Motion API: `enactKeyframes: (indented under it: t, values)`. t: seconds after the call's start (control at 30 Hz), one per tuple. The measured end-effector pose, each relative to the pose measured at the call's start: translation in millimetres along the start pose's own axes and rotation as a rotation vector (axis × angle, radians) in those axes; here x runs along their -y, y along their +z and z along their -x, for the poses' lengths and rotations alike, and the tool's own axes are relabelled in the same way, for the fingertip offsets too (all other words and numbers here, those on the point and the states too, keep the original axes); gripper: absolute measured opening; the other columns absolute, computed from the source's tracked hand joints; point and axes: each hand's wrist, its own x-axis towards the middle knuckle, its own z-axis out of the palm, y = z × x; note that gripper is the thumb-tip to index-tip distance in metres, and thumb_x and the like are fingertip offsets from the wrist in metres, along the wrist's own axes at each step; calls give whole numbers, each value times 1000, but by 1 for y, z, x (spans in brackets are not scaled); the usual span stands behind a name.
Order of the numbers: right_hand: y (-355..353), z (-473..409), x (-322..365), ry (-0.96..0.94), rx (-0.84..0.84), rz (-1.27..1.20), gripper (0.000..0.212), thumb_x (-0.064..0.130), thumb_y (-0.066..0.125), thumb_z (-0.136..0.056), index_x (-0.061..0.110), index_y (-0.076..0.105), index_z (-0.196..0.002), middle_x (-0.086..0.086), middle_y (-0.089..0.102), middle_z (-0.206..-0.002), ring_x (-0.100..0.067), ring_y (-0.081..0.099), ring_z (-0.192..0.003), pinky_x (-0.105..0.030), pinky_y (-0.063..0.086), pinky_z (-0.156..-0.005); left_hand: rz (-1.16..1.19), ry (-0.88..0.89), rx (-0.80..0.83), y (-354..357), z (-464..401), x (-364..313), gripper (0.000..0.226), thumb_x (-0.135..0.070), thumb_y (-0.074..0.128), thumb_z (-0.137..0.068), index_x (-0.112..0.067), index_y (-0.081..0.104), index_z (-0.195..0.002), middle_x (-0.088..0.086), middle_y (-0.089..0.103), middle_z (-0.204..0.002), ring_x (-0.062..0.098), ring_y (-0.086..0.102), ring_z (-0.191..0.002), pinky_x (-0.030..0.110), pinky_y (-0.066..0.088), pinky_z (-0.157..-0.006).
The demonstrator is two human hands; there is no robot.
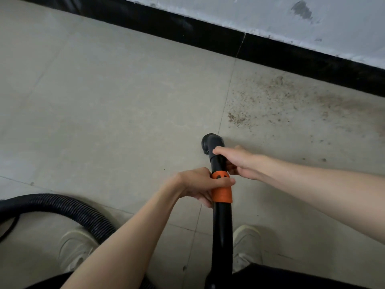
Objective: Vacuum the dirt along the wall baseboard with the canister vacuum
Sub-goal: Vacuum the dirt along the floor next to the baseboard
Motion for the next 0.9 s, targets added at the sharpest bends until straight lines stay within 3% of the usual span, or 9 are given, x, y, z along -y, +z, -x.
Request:
enactKeyframes:
  t: [0.07,0.13,0.27,0.37,0.47,0.53,0.6,0.73,0.9]
  values:
    - [-14,0,-6,20,-61,-72,20,25,63,-85,6,60,-92,-10,63,-82,-22,58,-69,-33,45,-67,-46,18,-41,12,-6,-12,44,-51,59,-87,-8,57,-81,3,66,-62,7,61,-45,15,48,-46]
    - [-28,-3,-8,31,-124,-146,16,22,63,-85,7,58,-85,-9,61,-78,-21,57,-65,-31,46,-63,-89,51,-140,24,-14,-25,44,-52,56,-88,-9,55,-84,4,65,-70,12,62,-52,17,49,-48]
    - [-47,-12,-3,47,-177,-203,18,24,62,-86,6,58,-89,-8,59,-77,-19,55,-61,-27,43,-54,-85,116,-370,52,-30,-43,44,-44,52,-91,-4,46,-108,12,60,-101,26,63,-89,28,48,-61]
    - [-52,-19,5,45,-194,-187,19,26,63,-86,8,58,-86,-7,59,-76,-18,55,-59,-26,43,-53,-88,142,-473,57,-37,-48,44,-44,52,-90,-4,47,-108,5,56,-91,23,57,-86,27,38,-61]
    - [-56,-25,13,28,-195,-205,20,26,64,-85,8,59,-89,-7,60,-76,-18,56,-60,-27,45,-53,-75,171,-476,48,-43,-53,45,-41,48,-93,-1,51,-111,12,59,-98,27,60,-95,24,36,-55]
    - [-58,-29,17,2,-211,-215,18,24,66,-84,8,59,-85,-7,60,-73,-17,55,-58,-26,45,-54,-88,178,-472,41,-45,-55,45,-43,45,-94,-1,50,-112,12,58,-104,25,57,-92,25,37,-60]
    - [-59,-32,22,-20,-215,-210,16,24,66,-85,10,58,-82,-6,59,-71,-17,53,-57,-25,41,-54,-90,202,-467,34,-48,-53,42,-44,44,-95,-4,49,-107,7,55,-96,21,54,-85,26,37,-66]
    - [-58,-38,29,-52,-220,-219,16,25,67,-86,11,59,-84,-4,57,-71,-15,51,-57,-24,38,-53,-82,255,-472,26,-54,-49,37,-45,43,-95,-9,46,-99,-4,46,-77,14,47,-71,26,36,-61]
    - [-60,-44,34,-73,-223,-244,18,26,67,-87,9,59,-89,-6,59,-75,-17,54,-62,-28,41,-62,-76,300,-482,17,-63,-49,35,-46,44,-95,-11,46,-95,-5,46,-75,8,45,-66,22,36,-57]
